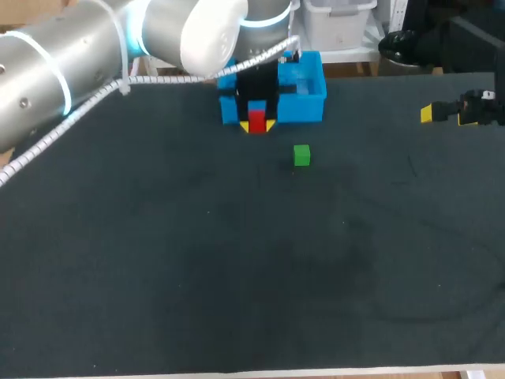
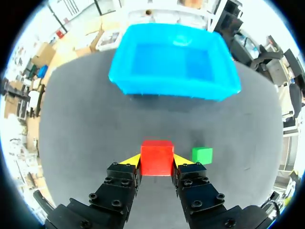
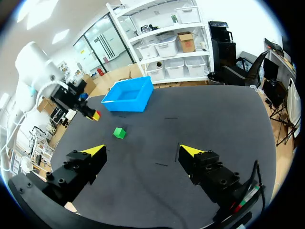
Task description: Use the left arm to pick the red cube and place it into the blue plastic box first, then use the right arm to grasp the green cube and put it into the same blue plastic box after the first action is fully finished.
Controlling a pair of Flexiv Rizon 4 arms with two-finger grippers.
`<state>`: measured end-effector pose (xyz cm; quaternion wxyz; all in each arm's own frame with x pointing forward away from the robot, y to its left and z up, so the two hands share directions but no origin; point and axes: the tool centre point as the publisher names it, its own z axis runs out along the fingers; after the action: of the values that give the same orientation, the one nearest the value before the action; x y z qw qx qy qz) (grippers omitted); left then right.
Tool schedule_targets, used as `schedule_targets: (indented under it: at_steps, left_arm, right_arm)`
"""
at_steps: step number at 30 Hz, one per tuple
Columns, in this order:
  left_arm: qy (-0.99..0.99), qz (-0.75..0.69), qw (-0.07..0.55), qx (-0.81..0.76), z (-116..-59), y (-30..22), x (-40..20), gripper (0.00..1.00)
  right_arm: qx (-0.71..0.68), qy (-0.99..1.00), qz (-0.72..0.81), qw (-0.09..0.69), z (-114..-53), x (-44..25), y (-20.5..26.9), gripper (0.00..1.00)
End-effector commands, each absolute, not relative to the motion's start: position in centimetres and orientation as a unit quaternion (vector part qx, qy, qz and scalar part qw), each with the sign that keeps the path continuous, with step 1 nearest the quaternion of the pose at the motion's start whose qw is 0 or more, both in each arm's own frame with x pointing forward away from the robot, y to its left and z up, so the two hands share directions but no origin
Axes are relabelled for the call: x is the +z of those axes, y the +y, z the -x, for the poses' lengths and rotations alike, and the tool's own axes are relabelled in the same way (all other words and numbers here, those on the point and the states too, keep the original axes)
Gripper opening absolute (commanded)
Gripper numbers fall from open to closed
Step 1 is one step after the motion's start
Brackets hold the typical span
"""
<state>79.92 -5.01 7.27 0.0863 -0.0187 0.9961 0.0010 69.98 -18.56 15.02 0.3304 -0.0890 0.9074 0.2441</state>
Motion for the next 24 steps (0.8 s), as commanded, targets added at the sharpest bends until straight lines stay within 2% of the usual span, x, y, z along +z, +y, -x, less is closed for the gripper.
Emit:
schedule_targets:
  at_steps: [1, 13, 24]
  left_arm:
    - [0.994, 0.013, 0.111, -0.007, -79.4, -4.3, 9.7, 0.0]
    - [0.988, 0.01, 0.154, -0.027, -82.4, -4.2, 12.7, 0.0]
    - [0.982, 0.009, 0.189, -0.027, -87.9, -3.1, 14.2, 0.0]
  right_arm:
    - [0.243, 0.908, 0.089, 0.33, -70.0, 15.0, -18.5, 1.0]
    - [0.243, 0.908, 0.089, 0.33, -70.0, 15.0, -18.5, 1.0]
    - [0.243, 0.908, 0.089, 0.33, -70.0, 15.0, -18.5, 1.0]
